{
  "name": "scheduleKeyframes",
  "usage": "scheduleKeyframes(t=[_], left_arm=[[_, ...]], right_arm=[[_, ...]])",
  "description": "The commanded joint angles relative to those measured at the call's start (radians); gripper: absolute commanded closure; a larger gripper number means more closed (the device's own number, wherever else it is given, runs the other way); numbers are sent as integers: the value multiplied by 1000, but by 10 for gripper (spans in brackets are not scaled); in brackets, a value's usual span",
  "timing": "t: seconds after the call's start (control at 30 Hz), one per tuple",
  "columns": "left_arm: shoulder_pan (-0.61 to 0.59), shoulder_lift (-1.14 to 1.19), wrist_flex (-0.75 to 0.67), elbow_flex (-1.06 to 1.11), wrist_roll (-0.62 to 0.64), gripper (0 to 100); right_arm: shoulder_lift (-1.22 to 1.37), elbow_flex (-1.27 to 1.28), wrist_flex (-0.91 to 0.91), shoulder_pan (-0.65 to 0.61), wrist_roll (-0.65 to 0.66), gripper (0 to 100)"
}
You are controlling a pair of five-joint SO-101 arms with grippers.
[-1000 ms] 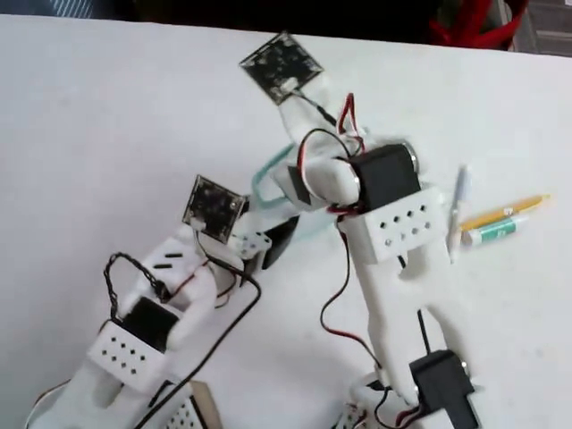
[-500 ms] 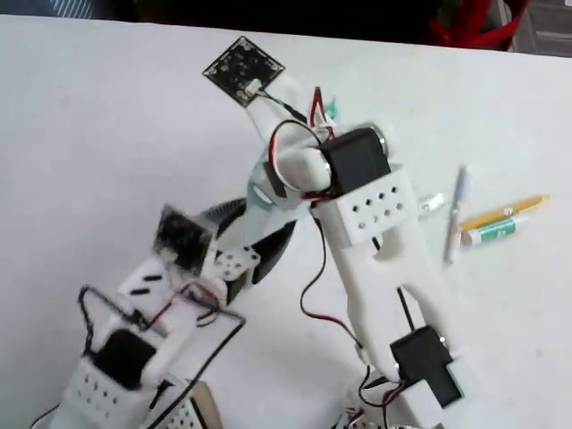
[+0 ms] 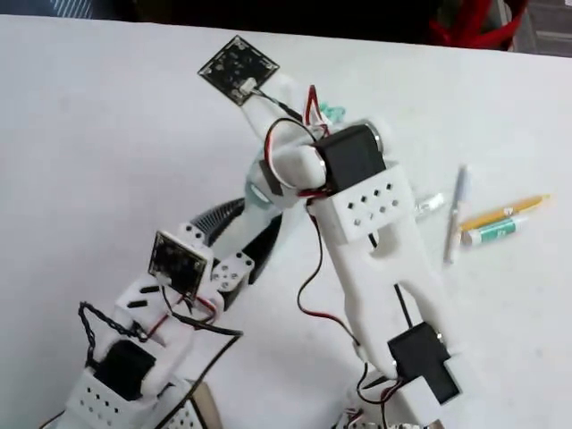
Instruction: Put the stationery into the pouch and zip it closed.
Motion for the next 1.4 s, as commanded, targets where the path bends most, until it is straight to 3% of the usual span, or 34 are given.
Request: scheduleKeyframes(t=[0.0, 0.2, 0.47, 0.83, 1.37], left_arm=[[45, -21, -34, -8, -12, 820], [111, -22, -43, 28, -20, 885], [102, -25, -43, 29, -20, 873], [102, -24, -43, 31, -20, 876], [39, -24, -43, 31, -14, 876]], right_arm=[[-7, -32, 5, -27, 3, 981], [-7, -31, 5, -27, 3, 973], [-27, -38, 7, -27, 3, 746], [-297, -38, 5, -21, 3, 765], [-389, -170, 5, -18, 2, 765]])
